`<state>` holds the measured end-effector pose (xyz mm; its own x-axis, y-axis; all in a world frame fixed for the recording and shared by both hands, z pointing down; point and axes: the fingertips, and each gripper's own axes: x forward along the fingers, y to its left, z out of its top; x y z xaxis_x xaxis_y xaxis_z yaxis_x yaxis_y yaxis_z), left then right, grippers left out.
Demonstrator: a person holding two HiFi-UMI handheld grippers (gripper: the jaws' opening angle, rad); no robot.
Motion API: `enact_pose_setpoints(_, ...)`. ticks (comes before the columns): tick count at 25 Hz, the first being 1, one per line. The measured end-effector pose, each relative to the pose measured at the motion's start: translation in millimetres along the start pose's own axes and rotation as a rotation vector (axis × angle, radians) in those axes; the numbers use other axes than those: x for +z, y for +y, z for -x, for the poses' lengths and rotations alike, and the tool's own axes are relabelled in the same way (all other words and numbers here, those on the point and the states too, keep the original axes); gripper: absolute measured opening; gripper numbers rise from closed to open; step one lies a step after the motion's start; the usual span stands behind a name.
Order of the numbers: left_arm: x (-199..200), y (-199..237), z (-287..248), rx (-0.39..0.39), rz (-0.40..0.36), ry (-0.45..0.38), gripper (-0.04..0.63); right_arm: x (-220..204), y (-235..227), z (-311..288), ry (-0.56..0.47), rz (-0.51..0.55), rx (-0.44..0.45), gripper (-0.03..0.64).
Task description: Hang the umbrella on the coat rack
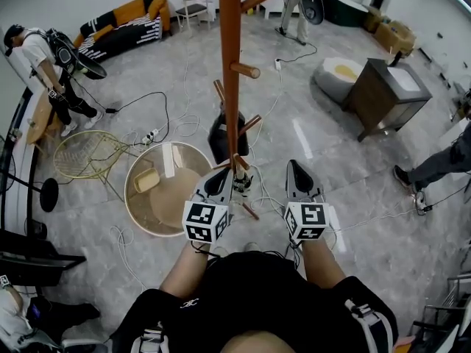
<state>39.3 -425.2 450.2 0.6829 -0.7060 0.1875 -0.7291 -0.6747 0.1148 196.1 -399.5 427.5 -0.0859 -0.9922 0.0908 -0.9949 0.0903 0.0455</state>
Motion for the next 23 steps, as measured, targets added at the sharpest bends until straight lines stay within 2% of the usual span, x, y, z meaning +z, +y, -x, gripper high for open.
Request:
enact_pose_setpoints(8, 8.3, 5.8, 11.6, 0.016, -0.006, -0.023, 0.017, 7.2, 12.4, -0.5, -0.026, -0.029, 0.027, 0.014)
enact_pose_setpoints(14, 1.3, 13.6, 16.9, 0.021, -0.008, -0.018, 0.018, -3.6, 27.6, -2.5, -0.014, -0.042, 0.061, 0.014)
enact_pose_setpoints(23, 14.7, 25.7, 24.0, 0.008, -0.007, -0.027, 0.017, 1.5, 42.2, -10.6, -0.009, -0.067, 0.078, 0.014)
